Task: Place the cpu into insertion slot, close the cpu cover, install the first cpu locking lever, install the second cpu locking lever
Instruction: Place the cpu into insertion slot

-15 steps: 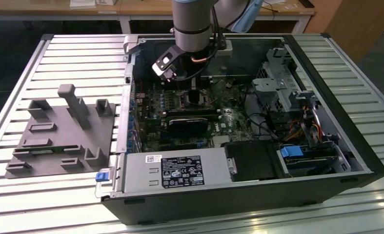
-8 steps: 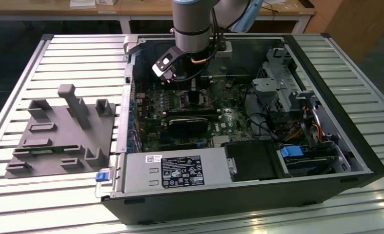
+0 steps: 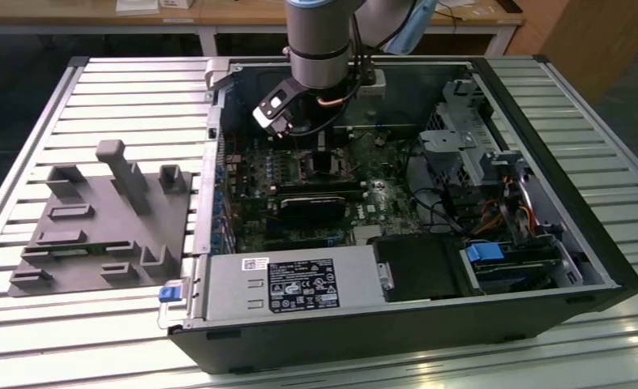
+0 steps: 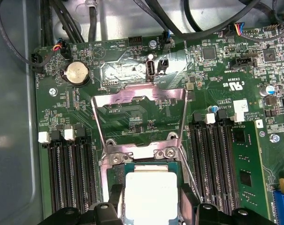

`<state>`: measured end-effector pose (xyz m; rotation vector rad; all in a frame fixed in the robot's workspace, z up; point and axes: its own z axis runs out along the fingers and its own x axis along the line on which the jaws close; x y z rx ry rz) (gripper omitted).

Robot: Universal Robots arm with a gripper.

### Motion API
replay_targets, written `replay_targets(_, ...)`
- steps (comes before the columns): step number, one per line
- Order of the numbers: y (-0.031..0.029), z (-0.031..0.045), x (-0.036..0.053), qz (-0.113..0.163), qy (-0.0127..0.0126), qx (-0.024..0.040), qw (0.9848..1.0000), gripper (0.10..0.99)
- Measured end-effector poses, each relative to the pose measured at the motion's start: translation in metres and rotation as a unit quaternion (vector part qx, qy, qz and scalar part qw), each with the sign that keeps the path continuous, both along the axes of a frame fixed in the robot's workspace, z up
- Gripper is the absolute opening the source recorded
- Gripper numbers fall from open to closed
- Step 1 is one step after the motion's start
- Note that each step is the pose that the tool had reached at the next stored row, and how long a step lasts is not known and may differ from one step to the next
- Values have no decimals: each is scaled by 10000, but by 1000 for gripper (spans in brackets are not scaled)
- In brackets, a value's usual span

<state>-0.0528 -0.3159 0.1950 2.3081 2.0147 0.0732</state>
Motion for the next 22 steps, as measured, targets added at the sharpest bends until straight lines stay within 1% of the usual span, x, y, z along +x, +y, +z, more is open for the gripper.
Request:
replay_targets(6, 0, 0, 0, 0, 0, 0, 10000, 592)
replay_targets(8, 0, 0, 0, 0, 1, -1, 10000, 576)
replay_targets(9, 0, 0, 0, 0, 1, -1, 10000, 525)
replay_targets(14, 0, 1, 0, 0, -1, 1, 10000, 525)
replay_targets(18, 0, 34, 0, 0, 0, 0, 10000, 525)
replay_targets(22, 0, 36, 0, 13, -1, 1, 10000, 525)
